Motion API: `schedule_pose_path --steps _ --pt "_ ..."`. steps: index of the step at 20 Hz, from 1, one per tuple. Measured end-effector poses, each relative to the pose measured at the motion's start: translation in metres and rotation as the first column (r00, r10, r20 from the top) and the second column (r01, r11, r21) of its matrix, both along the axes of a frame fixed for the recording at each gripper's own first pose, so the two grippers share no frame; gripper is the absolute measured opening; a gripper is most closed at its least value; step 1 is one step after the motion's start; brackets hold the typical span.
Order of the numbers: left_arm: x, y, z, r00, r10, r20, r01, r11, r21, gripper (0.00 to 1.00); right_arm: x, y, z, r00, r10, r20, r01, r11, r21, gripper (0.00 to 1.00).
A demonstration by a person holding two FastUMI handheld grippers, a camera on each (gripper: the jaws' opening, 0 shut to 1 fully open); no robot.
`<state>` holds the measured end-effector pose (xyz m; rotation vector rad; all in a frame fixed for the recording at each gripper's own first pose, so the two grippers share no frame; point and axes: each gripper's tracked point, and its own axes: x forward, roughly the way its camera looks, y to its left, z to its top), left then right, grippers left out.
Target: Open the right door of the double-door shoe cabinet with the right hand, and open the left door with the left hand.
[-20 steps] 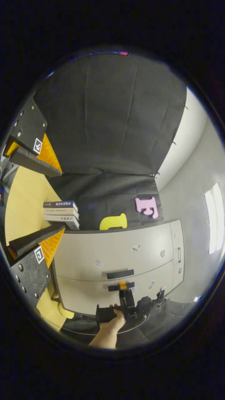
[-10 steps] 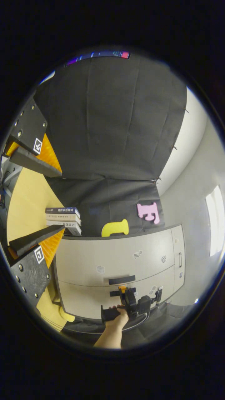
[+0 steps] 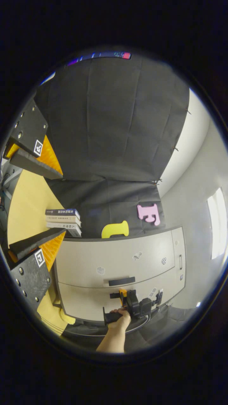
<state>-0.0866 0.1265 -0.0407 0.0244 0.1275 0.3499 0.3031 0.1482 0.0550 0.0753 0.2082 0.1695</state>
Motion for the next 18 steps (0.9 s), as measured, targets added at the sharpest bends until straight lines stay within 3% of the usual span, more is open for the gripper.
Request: schedule_pose_path --steps 5,18 --pt "0.002 -0.005 0.003 1.000 -0.025 0.009 0.025 1.000 0.001 0.90 -0.018 -0.004 0.001 0.999 0.046 -0.005 -0.046 0.999 0.013 0.19" --pt "0.033 -0.061 0.016 0.983 -0.181 0.040 0.181 0.983 0.005 0.90 -0.077 -0.033 0.008 0.991 0.129 -0.029 -0.128 0.991 0.029 0.19"
